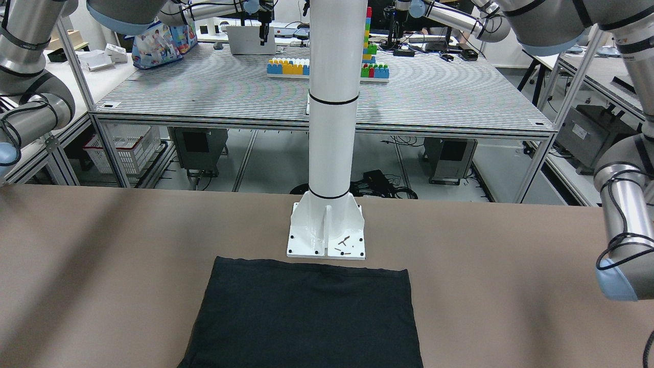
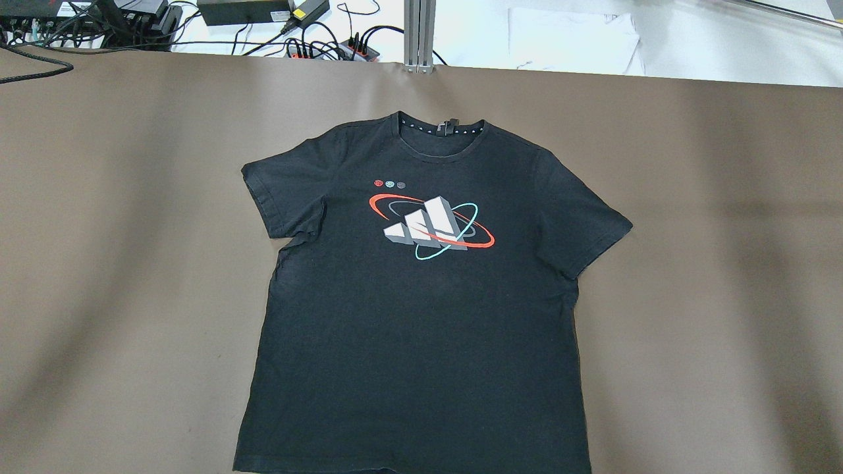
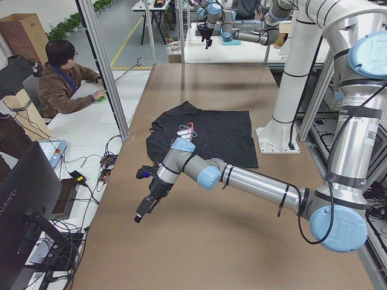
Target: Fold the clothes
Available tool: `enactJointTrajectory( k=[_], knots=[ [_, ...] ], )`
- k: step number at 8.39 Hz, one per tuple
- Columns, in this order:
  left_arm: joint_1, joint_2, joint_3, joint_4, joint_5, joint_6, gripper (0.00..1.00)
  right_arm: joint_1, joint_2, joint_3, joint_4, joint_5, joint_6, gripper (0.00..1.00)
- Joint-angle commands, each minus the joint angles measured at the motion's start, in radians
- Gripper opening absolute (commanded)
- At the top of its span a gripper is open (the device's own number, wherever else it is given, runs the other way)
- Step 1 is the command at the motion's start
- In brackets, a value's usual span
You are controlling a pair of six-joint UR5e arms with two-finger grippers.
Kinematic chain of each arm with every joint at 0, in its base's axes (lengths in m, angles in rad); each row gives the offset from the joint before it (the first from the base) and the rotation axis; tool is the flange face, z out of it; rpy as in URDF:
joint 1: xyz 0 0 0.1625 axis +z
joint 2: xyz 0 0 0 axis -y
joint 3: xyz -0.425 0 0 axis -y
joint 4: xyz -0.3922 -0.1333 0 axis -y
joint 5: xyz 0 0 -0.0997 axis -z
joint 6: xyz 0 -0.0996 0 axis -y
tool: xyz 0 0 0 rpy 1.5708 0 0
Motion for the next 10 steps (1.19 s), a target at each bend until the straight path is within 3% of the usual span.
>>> enactJointTrajectory(
  k=[1,10],
  knots=[
    [-0.001,0.017,-0.001,-0.001,0.021,0.003,1.00,0.001,0.001,-0.001,0.000,0.000,0.000,0.94],
    [-0.001,0.065,-0.033,-0.007,0.029,-0.001,1.00,-0.001,0.005,-0.001,0.000,-0.008,-0.011,0.94]
  ],
)
